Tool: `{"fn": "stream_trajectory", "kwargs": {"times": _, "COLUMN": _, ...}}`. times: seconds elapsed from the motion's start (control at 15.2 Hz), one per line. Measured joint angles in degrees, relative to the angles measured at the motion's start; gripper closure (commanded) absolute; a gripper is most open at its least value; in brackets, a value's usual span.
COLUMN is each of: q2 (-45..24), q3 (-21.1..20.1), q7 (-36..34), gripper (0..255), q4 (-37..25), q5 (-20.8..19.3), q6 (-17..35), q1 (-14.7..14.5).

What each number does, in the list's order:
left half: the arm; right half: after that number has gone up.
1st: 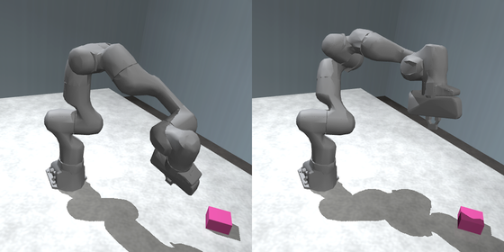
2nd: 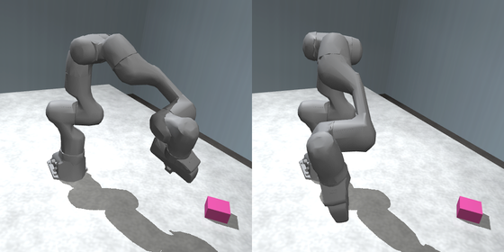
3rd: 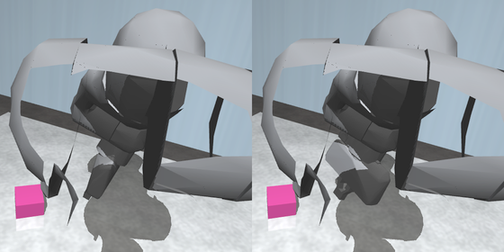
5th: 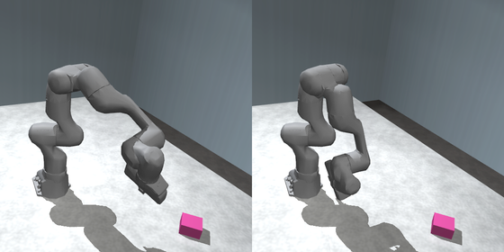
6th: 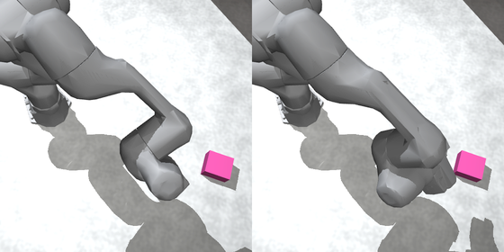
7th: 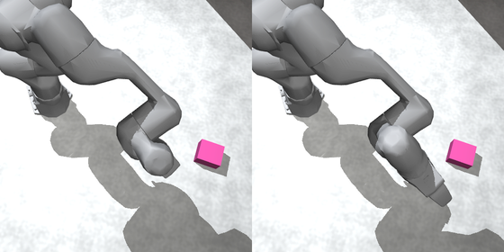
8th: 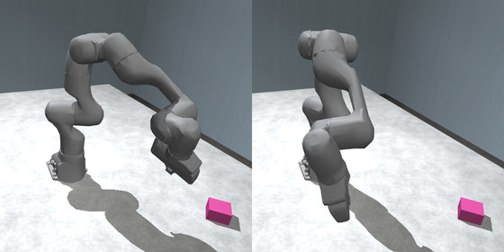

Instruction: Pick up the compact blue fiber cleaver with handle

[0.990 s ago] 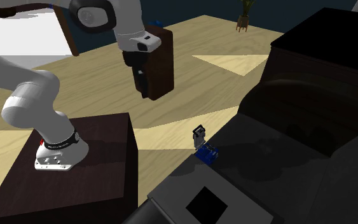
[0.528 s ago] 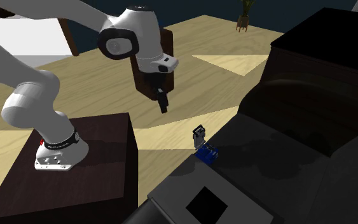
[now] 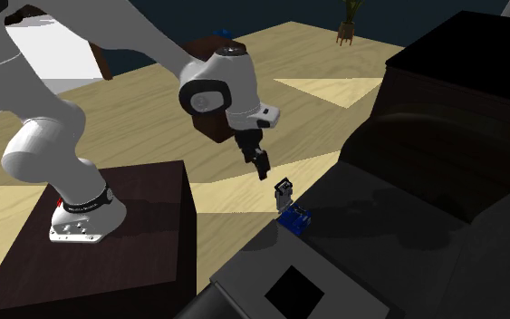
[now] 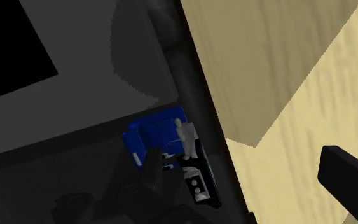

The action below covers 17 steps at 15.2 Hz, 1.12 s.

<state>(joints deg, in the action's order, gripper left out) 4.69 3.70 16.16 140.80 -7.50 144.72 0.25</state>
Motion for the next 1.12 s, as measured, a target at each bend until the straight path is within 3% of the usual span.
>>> {"fn": "stream_trajectory", "kwargs": {"times": 0.53, "q2": -16.8, "q3": 0.6, "q7": 1.6, "gripper": 0, "q4": -8.9, "q5": -2.1, "q6": 10.9, "q1": 0.4}}
{"fn": "stream_trajectory", "kwargs": {"times": 0.99, "q2": -22.1, "q3": 1.0, "q7": 0.6, "gripper": 0, "q4": -9.4, "q5": -2.9, "q6": 15.8, "q1": 0.2}}
{"fn": "stream_trajectory", "kwargs": {"times": 1.06, "q2": -22.3, "q3": 1.1, "q7": 0.5, "gripper": 255, "q4": -9.3, "q5": -3.0, "q6": 16.1, "q1": 0.1}}
{"fn": "stream_trajectory", "kwargs": {"times": 1.12, "q2": -22.4, "q3": 1.1, "q7": 0.4, "gripper": 255, "q4": -9.2, "q5": -3.0, "q6": 16.2, "q1": 0.1}}
